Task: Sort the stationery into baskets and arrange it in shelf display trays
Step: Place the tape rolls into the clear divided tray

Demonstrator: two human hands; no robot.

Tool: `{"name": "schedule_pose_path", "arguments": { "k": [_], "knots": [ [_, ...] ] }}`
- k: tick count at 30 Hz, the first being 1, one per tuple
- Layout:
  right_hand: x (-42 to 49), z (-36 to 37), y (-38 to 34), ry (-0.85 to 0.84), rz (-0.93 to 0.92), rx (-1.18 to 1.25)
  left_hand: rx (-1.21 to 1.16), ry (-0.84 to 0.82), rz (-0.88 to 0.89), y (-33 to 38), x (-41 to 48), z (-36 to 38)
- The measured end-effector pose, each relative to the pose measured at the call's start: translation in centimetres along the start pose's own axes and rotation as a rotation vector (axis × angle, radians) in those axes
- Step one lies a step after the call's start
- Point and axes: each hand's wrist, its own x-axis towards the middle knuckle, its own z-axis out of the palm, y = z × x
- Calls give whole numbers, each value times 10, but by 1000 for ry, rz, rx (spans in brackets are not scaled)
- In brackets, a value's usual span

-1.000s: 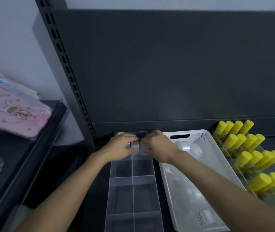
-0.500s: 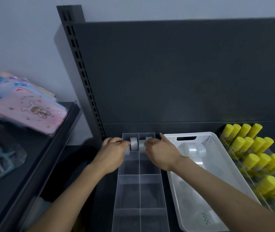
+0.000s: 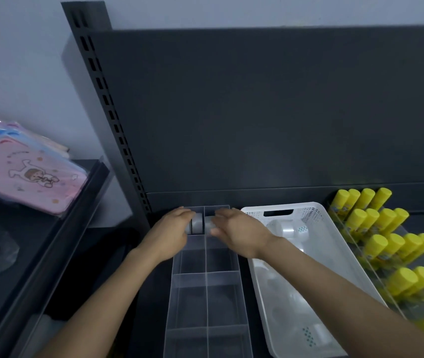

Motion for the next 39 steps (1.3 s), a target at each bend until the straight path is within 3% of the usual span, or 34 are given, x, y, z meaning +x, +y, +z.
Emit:
{"name": "schedule_pose_path", "arguments": {
  "k": [3, 7, 10, 16, 21, 26, 30, 35, 39],
  "knots": [
    [-16, -16, 12, 156, 52, 162, -98, 38, 11, 13, -4, -3],
    [-52, -33, 38, 303, 205, 193, -187, 66, 68, 44, -8, -3],
    [-81, -36, 55, 276, 304, 151, -203, 33, 161, 76, -11, 2],
    [-116, -20, 73, 16, 341, 95, -99, -95, 281, 130, -5, 28],
    [-124, -10, 83, 28, 373, 53, 153, -230, 262, 164, 6, 54],
    [-119, -1, 87, 10, 401, -44, 297, -241, 182, 175, 15, 69],
    [-119, 2, 88, 72, 509, 101, 243, -257, 148, 177, 21, 68],
    [-119, 1, 87, 195, 520, 232, 8, -173, 141, 173, 24, 63],
    [-121, 1, 85, 260, 547, 262, 140, -285, 107, 177, 23, 69]
  ]
}}
